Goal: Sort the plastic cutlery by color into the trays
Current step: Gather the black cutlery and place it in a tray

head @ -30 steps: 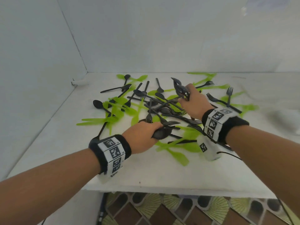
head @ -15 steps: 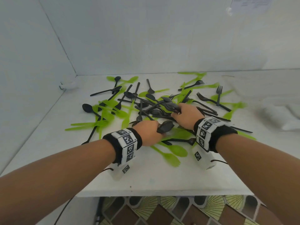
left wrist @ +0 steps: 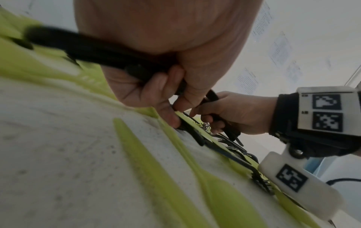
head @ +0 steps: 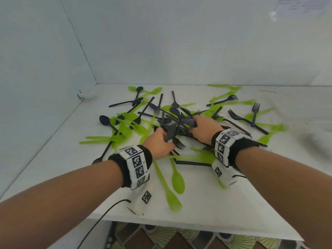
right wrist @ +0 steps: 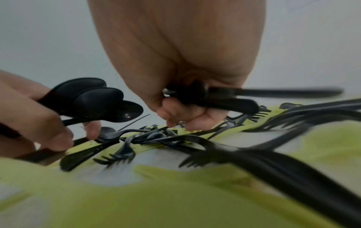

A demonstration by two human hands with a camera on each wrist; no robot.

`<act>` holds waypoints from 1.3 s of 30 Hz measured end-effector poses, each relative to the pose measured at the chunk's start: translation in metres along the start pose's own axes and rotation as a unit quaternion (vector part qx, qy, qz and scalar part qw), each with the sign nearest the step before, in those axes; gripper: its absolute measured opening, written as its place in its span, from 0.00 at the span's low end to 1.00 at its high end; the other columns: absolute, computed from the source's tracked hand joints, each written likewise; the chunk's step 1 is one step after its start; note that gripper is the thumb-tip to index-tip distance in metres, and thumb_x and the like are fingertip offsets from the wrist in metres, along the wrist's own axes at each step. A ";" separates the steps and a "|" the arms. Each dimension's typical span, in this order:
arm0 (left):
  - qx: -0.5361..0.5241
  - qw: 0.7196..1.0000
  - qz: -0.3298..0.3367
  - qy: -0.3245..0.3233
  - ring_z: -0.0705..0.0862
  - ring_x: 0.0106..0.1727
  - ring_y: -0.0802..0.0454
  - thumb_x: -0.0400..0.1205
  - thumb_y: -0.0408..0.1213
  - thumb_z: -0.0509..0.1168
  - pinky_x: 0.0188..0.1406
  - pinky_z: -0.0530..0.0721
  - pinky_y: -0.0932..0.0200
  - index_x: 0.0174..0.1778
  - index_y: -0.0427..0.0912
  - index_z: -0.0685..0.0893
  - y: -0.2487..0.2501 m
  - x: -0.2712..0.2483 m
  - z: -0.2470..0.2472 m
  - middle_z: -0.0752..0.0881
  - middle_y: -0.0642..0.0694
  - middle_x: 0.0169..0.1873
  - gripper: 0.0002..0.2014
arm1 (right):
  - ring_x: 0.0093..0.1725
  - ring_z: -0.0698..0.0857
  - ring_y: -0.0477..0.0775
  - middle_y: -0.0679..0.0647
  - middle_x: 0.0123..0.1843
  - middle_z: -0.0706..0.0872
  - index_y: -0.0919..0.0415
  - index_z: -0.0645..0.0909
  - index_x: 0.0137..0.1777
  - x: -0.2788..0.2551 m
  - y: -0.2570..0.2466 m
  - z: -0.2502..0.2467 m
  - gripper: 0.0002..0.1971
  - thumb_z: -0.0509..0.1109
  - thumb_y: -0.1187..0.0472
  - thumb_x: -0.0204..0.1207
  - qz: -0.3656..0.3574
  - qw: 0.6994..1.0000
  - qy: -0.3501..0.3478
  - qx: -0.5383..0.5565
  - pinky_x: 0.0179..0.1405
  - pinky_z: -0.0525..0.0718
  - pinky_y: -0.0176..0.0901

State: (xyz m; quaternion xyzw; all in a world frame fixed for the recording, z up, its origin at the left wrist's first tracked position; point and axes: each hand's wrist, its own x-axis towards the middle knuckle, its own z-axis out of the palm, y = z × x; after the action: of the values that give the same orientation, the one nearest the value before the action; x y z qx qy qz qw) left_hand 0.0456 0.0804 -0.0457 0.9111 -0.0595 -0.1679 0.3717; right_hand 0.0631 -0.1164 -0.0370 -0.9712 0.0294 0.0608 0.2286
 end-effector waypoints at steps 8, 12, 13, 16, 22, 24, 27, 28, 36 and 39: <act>-0.114 0.990 0.034 0.080 0.87 0.54 0.50 0.84 0.32 0.68 0.56 0.82 0.56 0.82 0.52 0.64 -0.013 -0.008 -0.015 0.83 0.48 0.61 0.32 | 0.57 0.86 0.63 0.56 0.57 0.88 0.57 0.82 0.58 0.022 -0.010 0.009 0.14 0.73 0.49 0.79 -0.028 0.995 -0.034 -0.085 0.54 0.84 0.50; -0.052 0.996 0.066 0.039 0.85 0.43 0.60 0.86 0.34 0.65 0.46 0.78 0.65 0.89 0.56 0.50 -0.010 -0.014 -0.023 0.86 0.44 0.55 0.40 | 0.47 0.86 0.59 0.54 0.46 0.87 0.58 0.83 0.51 0.027 -0.012 0.004 0.15 0.79 0.48 0.74 -0.032 0.994 -0.062 -0.082 0.43 0.80 0.44; -0.034 0.996 0.071 0.029 0.83 0.35 0.63 0.85 0.34 0.65 0.39 0.77 0.69 0.89 0.54 0.46 -0.008 -0.015 -0.024 0.86 0.45 0.46 0.42 | 0.45 0.86 0.58 0.53 0.44 0.87 0.58 0.84 0.49 0.028 -0.013 0.004 0.14 0.80 0.49 0.73 -0.035 0.994 -0.067 -0.081 0.42 0.80 0.44; 0.015 0.998 0.066 0.018 0.78 0.21 0.64 0.84 0.34 0.65 0.25 0.75 0.71 0.89 0.48 0.41 -0.004 -0.019 -0.027 0.78 0.52 0.29 0.44 | 0.43 0.87 0.57 0.55 0.44 0.89 0.57 0.85 0.46 0.029 -0.015 0.007 0.10 0.76 0.51 0.75 -0.048 0.993 -0.064 -0.086 0.41 0.83 0.45; 0.097 0.994 0.022 0.036 0.82 0.38 0.46 0.85 0.41 0.64 0.32 0.75 0.56 0.60 0.45 0.75 -0.009 -0.028 -0.043 0.81 0.49 0.38 0.10 | 0.43 0.86 0.60 0.56 0.44 0.86 0.57 0.82 0.46 0.028 -0.018 0.005 0.11 0.64 0.51 0.81 -0.032 0.997 -0.014 -0.062 0.40 0.80 0.45; 0.093 0.995 -0.005 0.045 0.81 0.40 0.48 0.86 0.42 0.63 0.34 0.75 0.55 0.62 0.45 0.74 -0.017 -0.032 -0.050 0.81 0.48 0.41 0.11 | 0.45 0.86 0.60 0.55 0.44 0.85 0.57 0.82 0.49 0.026 -0.018 0.002 0.11 0.64 0.50 0.81 -0.024 0.998 -0.002 -0.050 0.41 0.80 0.45; 0.045 0.997 -0.030 0.047 0.83 0.41 0.51 0.86 0.43 0.64 0.36 0.78 0.55 0.81 0.46 0.64 -0.031 -0.037 -0.057 0.83 0.48 0.46 0.28 | 0.45 0.85 0.61 0.55 0.44 0.85 0.57 0.82 0.49 0.023 -0.020 -0.003 0.11 0.65 0.50 0.80 -0.021 0.998 0.011 -0.051 0.41 0.80 0.46; 0.024 0.998 -0.038 0.044 0.82 0.39 0.51 0.86 0.42 0.64 0.36 0.78 0.56 0.81 0.47 0.64 -0.034 -0.040 -0.058 0.84 0.47 0.45 0.27 | 0.45 0.85 0.61 0.55 0.45 0.85 0.58 0.82 0.49 0.021 -0.021 -0.004 0.11 0.65 0.51 0.80 -0.020 0.998 0.013 -0.054 0.40 0.80 0.46; -0.236 0.965 -0.111 -0.007 0.67 0.29 0.51 0.86 0.30 0.58 0.28 0.69 0.58 0.44 0.39 0.73 -0.046 -0.048 -0.060 0.69 0.44 0.31 0.05 | 0.53 0.84 0.65 0.59 0.54 0.83 0.60 0.74 0.66 0.010 -0.026 -0.002 0.17 0.63 0.50 0.85 0.005 0.996 0.080 0.028 0.49 0.79 0.50; -0.241 0.964 -0.112 0.025 0.72 0.34 0.50 0.86 0.30 0.56 0.34 0.75 0.57 0.46 0.42 0.72 -0.043 -0.046 -0.058 0.72 0.44 0.36 0.05 | 0.48 0.85 0.65 0.59 0.52 0.86 0.59 0.70 0.65 0.007 -0.029 0.000 0.15 0.64 0.51 0.85 0.017 0.984 0.137 0.111 0.48 0.84 0.54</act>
State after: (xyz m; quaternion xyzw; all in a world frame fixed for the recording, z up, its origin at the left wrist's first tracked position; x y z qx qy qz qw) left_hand 0.0218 0.1600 -0.0248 0.7992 0.0946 -0.1945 0.5607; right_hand 0.0720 -0.0907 -0.0255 -0.9381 0.0837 -0.0721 0.3282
